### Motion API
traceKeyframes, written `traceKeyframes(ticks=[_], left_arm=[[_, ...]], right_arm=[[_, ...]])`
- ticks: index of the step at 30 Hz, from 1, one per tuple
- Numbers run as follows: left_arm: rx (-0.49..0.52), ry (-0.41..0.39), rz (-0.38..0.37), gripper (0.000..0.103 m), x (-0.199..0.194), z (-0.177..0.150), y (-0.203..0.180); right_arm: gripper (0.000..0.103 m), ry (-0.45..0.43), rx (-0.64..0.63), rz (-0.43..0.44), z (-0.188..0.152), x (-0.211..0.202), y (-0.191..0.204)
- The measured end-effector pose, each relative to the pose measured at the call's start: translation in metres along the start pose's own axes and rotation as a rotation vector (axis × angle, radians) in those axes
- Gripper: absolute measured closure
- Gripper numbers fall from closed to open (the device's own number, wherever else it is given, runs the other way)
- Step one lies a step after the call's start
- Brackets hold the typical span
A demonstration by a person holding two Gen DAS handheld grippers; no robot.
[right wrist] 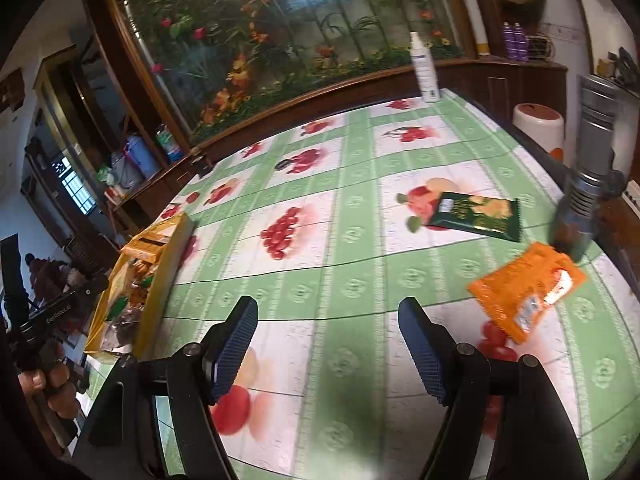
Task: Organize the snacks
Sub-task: 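Withdraw both tools from the tray toward the green and orange packets, then grasp the dark green cracker packet with the left tool while the right tool grasps the orange packet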
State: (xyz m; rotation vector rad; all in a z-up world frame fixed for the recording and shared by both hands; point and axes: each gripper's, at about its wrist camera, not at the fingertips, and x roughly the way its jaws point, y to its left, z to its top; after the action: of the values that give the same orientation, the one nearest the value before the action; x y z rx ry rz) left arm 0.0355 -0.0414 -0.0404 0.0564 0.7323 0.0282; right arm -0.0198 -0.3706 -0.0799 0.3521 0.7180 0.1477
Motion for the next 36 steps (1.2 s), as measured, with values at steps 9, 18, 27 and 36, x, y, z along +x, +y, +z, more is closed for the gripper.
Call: traceKeyframes(ticks=[9,18,27,36], left_arm=[[0.067,0.018,-0.071,0.041,0.008,0.007,-0.049],[0.202,0.048,-0.199,0.041,0.02,0.015,-0.131],[0.539,0.109,-0.447,0.041,0.052,0.03,-0.254],[0.848,0.138,-0.602,0.041,0.093,0.03,-0.349]], right_arm=[[0.027,-0.024,0.053,-0.092,-0.008,-0.023,-0.044],[0.026,-0.011,0.051,-0.212,-0.011,-0.027,-0.072],[0.021,0.066,0.124,-0.254,0.0,-0.003,-0.093],[0.021,0.079,0.186,-0.237,0.012,0.008,-0.107]])
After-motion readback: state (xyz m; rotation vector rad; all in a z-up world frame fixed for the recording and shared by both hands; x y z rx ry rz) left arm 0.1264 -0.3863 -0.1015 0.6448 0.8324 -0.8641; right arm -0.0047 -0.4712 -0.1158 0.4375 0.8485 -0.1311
